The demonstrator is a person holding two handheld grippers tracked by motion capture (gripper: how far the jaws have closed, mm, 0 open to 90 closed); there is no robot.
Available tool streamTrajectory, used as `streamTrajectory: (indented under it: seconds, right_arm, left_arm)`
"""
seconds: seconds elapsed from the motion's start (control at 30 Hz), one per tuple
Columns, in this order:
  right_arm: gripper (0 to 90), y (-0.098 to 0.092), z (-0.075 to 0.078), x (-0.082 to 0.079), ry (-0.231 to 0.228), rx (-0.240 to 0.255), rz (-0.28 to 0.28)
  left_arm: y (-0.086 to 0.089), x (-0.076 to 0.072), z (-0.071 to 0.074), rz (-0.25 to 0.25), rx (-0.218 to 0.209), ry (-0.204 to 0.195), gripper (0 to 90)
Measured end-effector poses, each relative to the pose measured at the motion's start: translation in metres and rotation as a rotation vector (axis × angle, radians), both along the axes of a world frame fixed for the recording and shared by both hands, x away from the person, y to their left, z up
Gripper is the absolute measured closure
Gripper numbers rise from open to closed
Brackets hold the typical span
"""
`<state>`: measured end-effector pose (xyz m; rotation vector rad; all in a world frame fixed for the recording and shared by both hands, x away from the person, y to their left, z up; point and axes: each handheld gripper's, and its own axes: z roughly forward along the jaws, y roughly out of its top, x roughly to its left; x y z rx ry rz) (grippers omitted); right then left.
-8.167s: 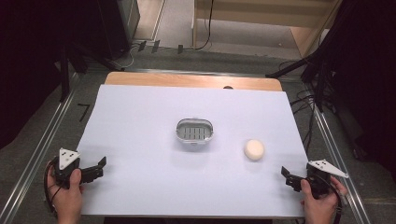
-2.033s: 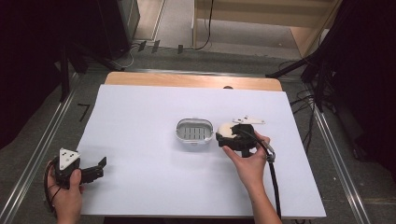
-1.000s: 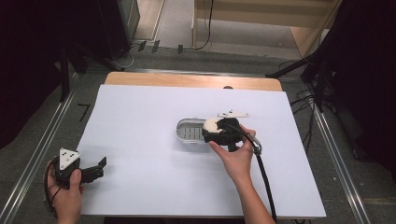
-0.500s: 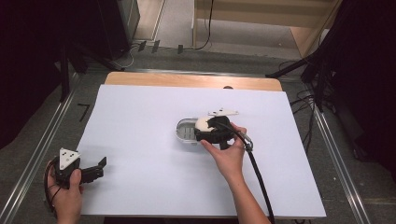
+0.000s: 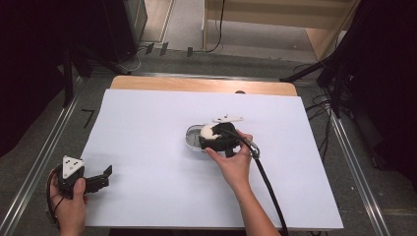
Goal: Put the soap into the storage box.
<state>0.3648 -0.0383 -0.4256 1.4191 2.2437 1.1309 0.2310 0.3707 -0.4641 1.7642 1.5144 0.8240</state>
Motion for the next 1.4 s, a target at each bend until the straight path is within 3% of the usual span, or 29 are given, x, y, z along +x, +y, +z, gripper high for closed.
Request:
streamTrajectory:
  seconds: [0.9,1.23,1.4]
  right_arm:
    - [24.6,0.009,-0.015,0.007,0.055,-0.005,-0.006]
    - [24.3,0.007,-0.015,0.007,0.057,-0.008,-0.005]
    - [24.3,0.008,-0.014,0.005,0.029,-0.026,-0.001]
  left_arm:
    - [0.001,0.001,0.0,0.001,-0.006,0.005,0.3]
    - [0.001,0.001,0.0,0.0,-0.009,0.009,0.3]
    - [0.001,0.001,0.0,0.0,-0.01,0.008,0.3]
